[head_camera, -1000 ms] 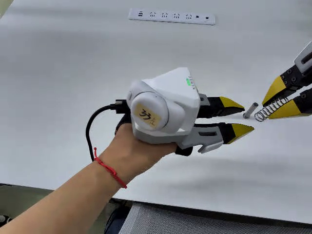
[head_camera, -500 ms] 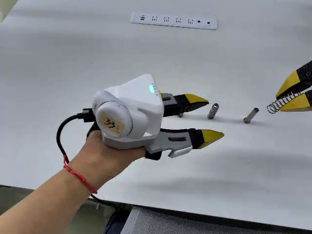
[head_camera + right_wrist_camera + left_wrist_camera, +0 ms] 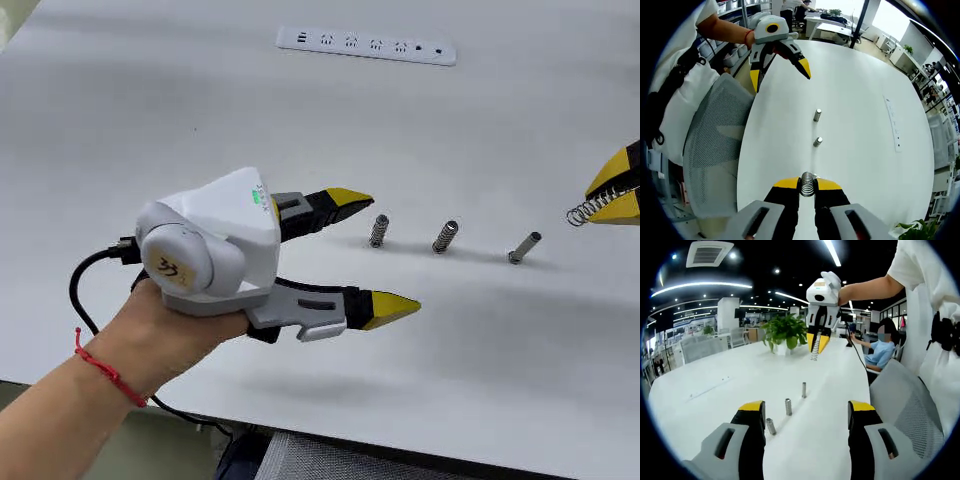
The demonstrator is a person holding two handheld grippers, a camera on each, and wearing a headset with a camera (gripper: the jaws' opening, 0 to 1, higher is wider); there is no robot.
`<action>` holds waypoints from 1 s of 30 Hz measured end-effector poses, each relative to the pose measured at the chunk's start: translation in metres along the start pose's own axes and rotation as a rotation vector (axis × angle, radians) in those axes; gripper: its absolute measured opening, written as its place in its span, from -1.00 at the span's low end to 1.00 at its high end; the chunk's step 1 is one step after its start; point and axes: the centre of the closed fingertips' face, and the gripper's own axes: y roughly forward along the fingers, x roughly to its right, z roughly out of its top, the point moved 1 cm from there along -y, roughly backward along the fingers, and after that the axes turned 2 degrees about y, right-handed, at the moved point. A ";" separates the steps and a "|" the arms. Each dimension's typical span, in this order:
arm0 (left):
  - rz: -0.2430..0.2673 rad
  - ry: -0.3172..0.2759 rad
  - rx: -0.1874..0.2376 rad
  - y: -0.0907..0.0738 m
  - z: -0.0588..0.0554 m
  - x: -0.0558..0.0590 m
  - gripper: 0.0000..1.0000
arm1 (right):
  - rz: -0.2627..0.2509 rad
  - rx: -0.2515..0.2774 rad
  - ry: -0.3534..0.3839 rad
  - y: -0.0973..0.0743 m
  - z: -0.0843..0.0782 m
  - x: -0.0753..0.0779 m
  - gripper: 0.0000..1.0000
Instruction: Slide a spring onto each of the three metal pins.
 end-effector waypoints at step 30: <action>0.014 -0.072 -0.019 -0.004 -0.025 -0.014 0.85 | 0.025 -0.070 0.067 0.064 -0.030 0.024 -0.86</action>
